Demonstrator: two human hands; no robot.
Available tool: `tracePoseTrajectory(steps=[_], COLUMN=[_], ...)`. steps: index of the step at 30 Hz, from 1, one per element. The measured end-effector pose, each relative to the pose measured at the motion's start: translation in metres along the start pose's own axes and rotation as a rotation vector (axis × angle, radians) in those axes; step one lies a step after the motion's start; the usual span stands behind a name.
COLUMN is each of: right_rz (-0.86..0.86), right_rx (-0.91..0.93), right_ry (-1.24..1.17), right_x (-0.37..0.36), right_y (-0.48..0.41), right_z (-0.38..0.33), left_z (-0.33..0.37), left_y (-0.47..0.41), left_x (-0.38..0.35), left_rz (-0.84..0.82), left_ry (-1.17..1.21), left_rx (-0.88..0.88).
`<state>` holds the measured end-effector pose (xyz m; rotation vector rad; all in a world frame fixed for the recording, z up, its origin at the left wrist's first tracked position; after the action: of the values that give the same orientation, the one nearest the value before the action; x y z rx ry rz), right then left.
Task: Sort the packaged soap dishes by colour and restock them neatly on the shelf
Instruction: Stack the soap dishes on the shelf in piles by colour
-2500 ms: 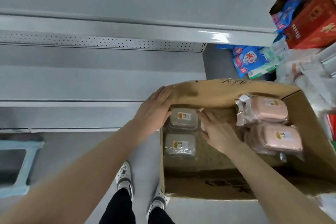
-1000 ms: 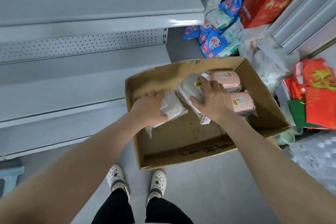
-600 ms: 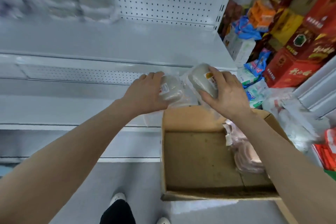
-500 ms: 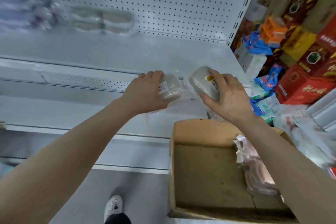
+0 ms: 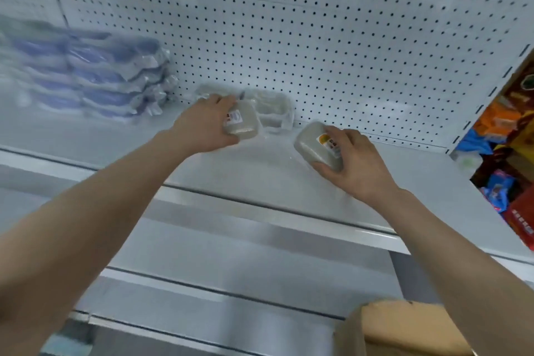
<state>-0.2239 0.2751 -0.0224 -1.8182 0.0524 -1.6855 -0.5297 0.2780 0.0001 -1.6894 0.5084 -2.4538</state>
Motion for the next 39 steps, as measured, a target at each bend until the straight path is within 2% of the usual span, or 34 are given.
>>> tracePoseTrajectory(steps=[6,11,17,19,21,24,27,33,39], right_rz=[-0.011,0.006,-0.044,-0.077,-0.135,-0.194,-0.233,-0.116,-0.065], right_rx=[-0.017,-0.022,-0.040,-0.014,0.003,0.050,0.077,0.185,0.209], right_ry=[-0.019,0.039,0.030,0.047,0.056,0.004,-0.022,-0.102,0.043], right_x=[-0.024,-0.037,-0.046,-0.049,-0.057,-0.078,-0.099,-0.112,-0.117], right_y=[-0.073,-0.123,-0.184,-0.205,-0.224,-0.245,-0.252,-0.256,-0.245], right_z=[-0.031,-0.037,-0.039,-0.046,-0.053,-0.061,-0.057,-0.060,-0.064], left_z=[-0.064,-0.093,-0.123,-0.131,-0.135,-0.138,-0.141,-0.146,-0.147], left_y=[-0.089,-0.158,-0.193,-0.193,-0.188,-0.177,-0.169,-0.168,-0.170], left_x=[0.029,0.026,-0.001,-0.007,-0.011,-0.018,-0.025,-0.026,-0.033], left_rz=[0.002,-0.097,-0.269,-0.239,-0.138,-0.010,0.049,0.058,0.064], left_ry=[-0.070,-0.154,-0.119,-0.121,-0.105,-0.086,-0.081,0.046,-0.037], left_rx=[-0.068,-0.143,-0.193,-0.246,-0.287,-0.293,-0.304,-0.303,-0.305])
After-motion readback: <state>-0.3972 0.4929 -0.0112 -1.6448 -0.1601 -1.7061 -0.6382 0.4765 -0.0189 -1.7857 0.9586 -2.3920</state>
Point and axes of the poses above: each hand's wrist, its own y-axis away from the middle knuckle, its own x-axis out of the back of the hand, z = x × y, the point moved 4 cm from there along -y, towards the middle knuckle, and after that the axes turned 12 degrees about y, right-handed, at the moved point
